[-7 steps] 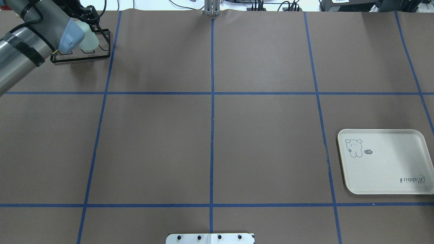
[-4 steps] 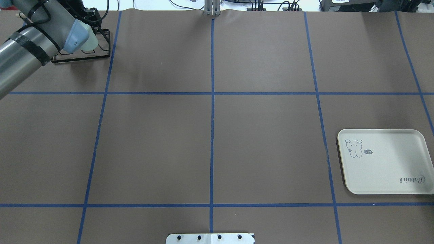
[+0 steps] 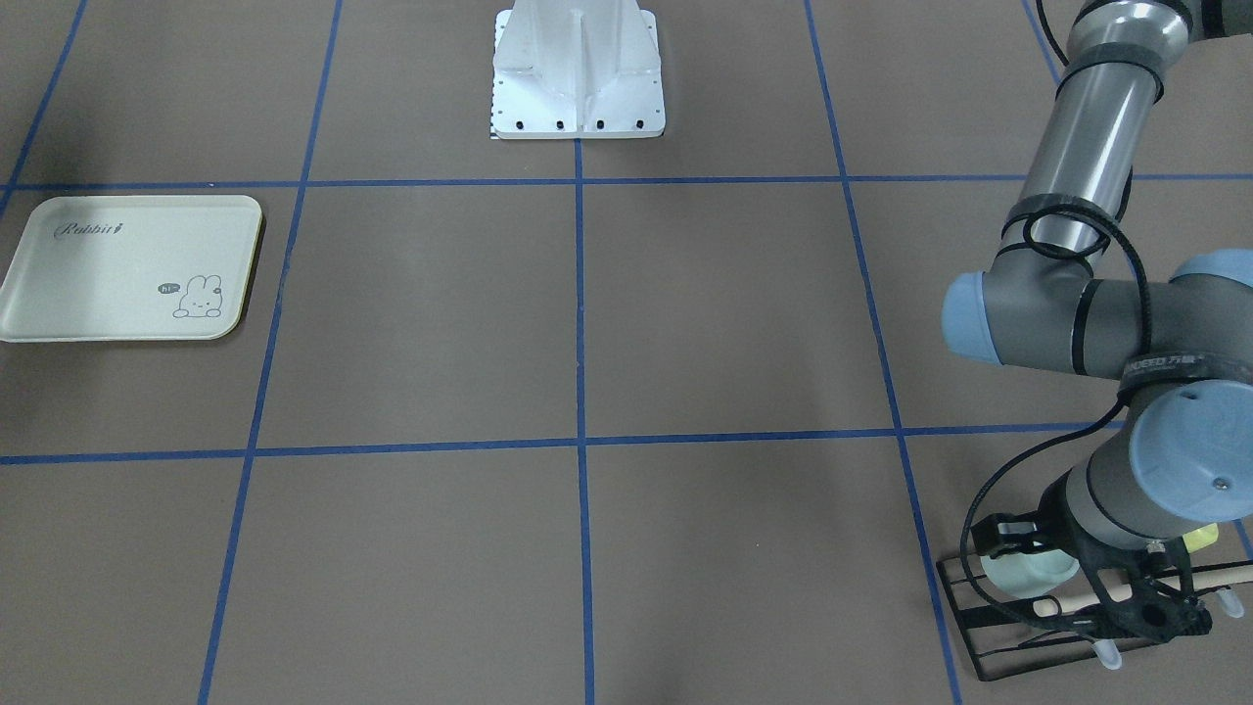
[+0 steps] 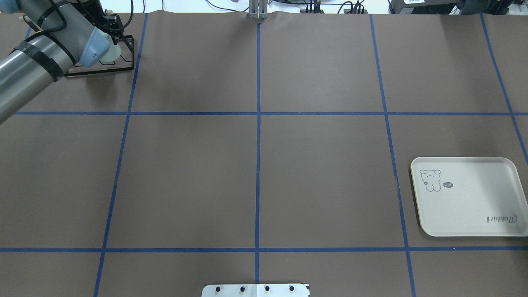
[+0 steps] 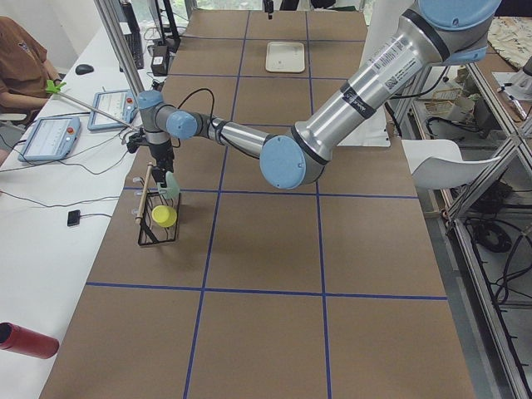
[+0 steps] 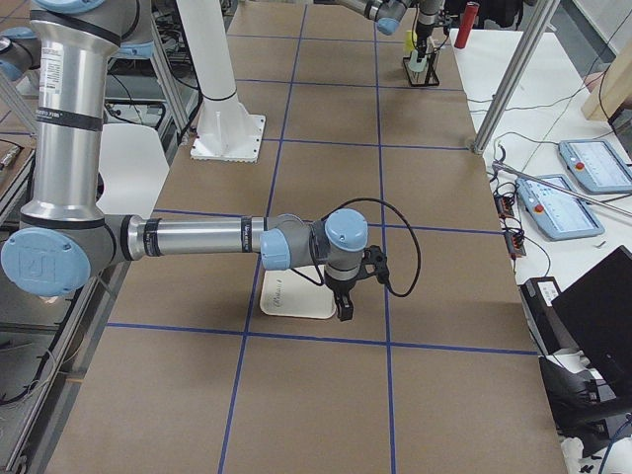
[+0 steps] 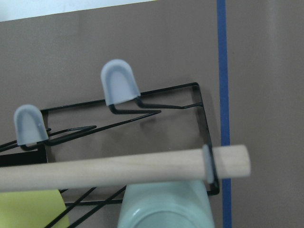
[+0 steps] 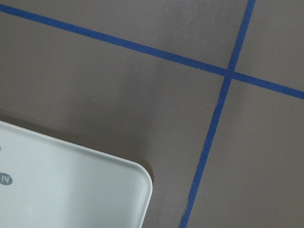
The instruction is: Left arm grabs green cup and hands to right arm on tray
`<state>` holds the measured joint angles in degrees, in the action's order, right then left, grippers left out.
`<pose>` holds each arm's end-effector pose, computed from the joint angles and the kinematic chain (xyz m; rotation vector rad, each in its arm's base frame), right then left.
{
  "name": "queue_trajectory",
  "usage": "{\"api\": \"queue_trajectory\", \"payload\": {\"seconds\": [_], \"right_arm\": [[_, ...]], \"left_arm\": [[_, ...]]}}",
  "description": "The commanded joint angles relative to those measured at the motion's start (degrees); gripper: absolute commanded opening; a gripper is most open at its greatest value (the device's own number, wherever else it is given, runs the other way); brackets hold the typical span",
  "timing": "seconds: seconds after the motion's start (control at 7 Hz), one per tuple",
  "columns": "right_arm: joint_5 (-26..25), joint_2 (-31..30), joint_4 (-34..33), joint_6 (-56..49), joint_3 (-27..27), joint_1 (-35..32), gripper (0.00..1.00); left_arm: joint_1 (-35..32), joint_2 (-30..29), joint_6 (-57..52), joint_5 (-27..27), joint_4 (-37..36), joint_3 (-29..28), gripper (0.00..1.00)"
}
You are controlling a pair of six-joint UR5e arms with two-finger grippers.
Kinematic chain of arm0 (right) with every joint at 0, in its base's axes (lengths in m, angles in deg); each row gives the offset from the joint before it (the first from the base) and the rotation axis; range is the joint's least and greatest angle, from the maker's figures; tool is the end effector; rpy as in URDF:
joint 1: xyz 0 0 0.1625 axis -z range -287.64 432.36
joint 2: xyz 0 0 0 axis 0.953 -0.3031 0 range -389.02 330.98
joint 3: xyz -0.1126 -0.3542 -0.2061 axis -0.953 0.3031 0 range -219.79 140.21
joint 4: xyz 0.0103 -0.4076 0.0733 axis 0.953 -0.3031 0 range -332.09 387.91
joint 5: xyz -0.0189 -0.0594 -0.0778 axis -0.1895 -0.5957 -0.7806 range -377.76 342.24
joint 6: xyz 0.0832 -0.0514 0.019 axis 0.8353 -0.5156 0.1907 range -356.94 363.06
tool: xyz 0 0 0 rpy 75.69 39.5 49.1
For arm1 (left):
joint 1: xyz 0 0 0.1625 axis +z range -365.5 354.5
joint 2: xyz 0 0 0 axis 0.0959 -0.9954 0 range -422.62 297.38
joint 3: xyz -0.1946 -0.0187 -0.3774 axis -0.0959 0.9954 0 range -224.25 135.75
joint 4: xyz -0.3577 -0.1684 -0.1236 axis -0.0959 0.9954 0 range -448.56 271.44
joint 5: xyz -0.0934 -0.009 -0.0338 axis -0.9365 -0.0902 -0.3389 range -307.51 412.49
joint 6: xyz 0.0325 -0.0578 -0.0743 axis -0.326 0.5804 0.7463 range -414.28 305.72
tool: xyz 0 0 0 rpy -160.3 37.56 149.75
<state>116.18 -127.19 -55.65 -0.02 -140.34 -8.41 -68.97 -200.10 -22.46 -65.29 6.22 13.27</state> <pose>-0.0073 -0.4455 0.6225 0.1051 -0.7744 -0.2629 0.2867 -0.7686 0.3974 0.0615 0.5839 -0.0058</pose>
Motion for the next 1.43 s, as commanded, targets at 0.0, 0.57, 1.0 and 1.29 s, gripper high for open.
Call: {"api": "queue_trajectory", "payload": {"seconds": [0.0,0.57,1.0,1.29], "right_arm": [[0.0,0.0,0.07,0.0,0.0,0.0,1.0],[0.0,0.0,0.16,0.09,-0.08,0.0,1.0],[0.09,0.0,0.16,0.0,-0.08,0.0,1.0],[0.09,0.0,0.16,0.09,-0.08,0.0,1.0]], "left_arm": [[0.09,-0.07,-0.09,0.0,0.14,-0.31,0.9],[0.09,-0.59,0.0,0.0,2.42,-2.59,0.86],[-0.6,-1.99,0.18,-0.17,1.73,-2.07,0.0],[-2.97,-2.0,-0.52,-0.35,-6.38,7.44,0.0]]}}
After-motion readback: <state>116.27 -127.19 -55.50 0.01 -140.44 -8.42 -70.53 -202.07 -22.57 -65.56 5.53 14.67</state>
